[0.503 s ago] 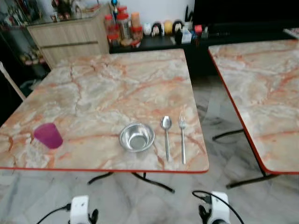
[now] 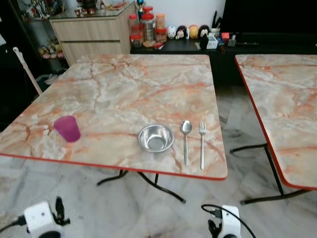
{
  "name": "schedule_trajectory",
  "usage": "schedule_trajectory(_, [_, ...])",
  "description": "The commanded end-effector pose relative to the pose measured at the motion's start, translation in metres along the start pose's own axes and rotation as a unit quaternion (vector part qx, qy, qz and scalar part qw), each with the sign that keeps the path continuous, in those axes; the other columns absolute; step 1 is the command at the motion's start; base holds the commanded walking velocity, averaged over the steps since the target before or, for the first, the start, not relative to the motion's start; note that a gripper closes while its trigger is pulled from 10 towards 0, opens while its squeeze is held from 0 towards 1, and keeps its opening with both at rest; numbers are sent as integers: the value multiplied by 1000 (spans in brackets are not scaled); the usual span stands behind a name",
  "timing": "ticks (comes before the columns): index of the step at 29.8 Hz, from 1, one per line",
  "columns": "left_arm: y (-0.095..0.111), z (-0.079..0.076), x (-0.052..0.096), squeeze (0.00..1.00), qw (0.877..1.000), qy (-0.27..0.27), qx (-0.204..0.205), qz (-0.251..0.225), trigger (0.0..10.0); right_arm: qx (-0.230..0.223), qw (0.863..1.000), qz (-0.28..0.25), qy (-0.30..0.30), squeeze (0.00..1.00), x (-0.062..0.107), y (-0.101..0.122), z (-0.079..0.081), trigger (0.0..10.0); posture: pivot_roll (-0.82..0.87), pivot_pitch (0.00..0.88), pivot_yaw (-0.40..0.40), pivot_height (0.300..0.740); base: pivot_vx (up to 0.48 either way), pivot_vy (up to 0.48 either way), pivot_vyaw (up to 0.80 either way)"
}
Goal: Setting the table
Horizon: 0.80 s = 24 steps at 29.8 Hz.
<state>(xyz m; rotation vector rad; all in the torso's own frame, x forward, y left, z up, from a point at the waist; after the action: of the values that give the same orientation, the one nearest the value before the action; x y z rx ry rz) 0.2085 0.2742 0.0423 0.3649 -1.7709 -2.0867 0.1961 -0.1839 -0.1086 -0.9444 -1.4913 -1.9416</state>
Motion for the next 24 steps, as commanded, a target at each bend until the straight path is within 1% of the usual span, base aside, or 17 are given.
schedule_trajectory(1, [15,-4,-3,0,1000,-2,1,-17,10000,2,1000,3,3,0,-1,0,3,10000,149,70,72,740,0,0,0])
schedule_trajectory(3, [47,-22,-15,0,997,-37,23,-65,10000,2,1000,3,3,0,-1,0,3,10000,147,71,71,740,0,0,0])
schedule_trajectory(4, [47,-22,-15,0,997,-37,23,-65,10000,2,1000,3,3,0,-1,0,3,10000,147,71,71,740,0,0,0])
schedule_trajectory(5, [76,-41,-24,0,991,-78,42,-102,10000,1,1000,3,2,0,-1,0,3,10000,140,66,73,740,0,0,0])
schedule_trajectory(6, [76,-41,-24,0,991,-78,42,-102,10000,1,1000,3,2,0,-1,0,3,10000,140,66,73,740,0,0,0])
schedule_trajectory(8, [103,-66,-31,0,982,-131,66,-121,10000,-2,1000,2,-1,0,-1,0,3,10000,126,61,78,740,0,0,0])
schedule_trajectory(9, [106,-68,-31,0,981,-136,70,-122,10000,-3,1000,2,-1,0,-1,0,2,10000,126,61,78,740,0,0,0])
schedule_trajectory(13, [130,-93,-32,0,967,-194,87,-141,10000,-10,1000,-1,-5,0,-1,1,1,10000,108,54,83,740,0,0,0])
schedule_trajectory(14, [130,-93,-32,0,967,-194,87,-141,10000,-10,1000,-1,-5,0,-1,1,1,10000,108,54,83,740,0,0,0])
schedule_trajectory(15, [138,-104,-33,0,961,-216,99,-143,10000,-12,1000,-1,-7,0,0,1,0,10000,105,52,83,740,0,0,0])
schedule_trajectory(16, [138,-104,-33,0,961,-216,99,-143,10000,-12,1000,-1,-7,0,0,1,0,10000,105,52,83,740,0,0,0])
schedule_trajectory(17, [140,-109,-34,0,958,-227,103,-141,10000,-13,1000,-1,-8,0,0,0,0,10000,103,52,83,740,0,0,0])
schedule_trajectory(20, [142,-132,-36,0,948,-271,110,-124,10000,-15,1000,-1,-9,0,0,0,0,10000,97,51,81,740,0,0,0])
schedule_trajectory(21, [142,-141,-35,145,943,-290,114,-117,10000,-15,1000,0,-9,0,0,0,0,10000,95,51,80,740,0,0,0])
schedule_trajectory(22, [141,-154,-36,1000,938,-310,108,-109,10000,-15,1000,-1,-8,0,0,0,0,10000,93,49,81,740,0,0,0])
schedule_trajectory(23, [141,-154,-36,1000,938,-310,108,-109,10000,-15,1000,-1,-8,0,0,0,0,10000,93,49,81,740,0,0,0])
schedule_trajectory(24, [139,-166,-36,1000,932,-333,100,-102,10000,-16,1000,-1,-8,0,0,0,1,10000,85,48,83,740,0,0,0])
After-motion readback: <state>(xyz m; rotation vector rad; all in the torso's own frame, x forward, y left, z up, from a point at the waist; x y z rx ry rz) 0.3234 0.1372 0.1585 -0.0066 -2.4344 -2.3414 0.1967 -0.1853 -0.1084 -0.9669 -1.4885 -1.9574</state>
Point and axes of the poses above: a point about 5 cm out from each wrist's last joint towards the gripper, its own x axis pointing back from the gripper into the wrist, its own y axis along the axis of the wrist's last joint, z = x × y, the point moved 3 cm from there along -x, pointing out of the wrist towards the gripper, and after that the axes turned 8 degrees about -x, right-handed, at the moved point
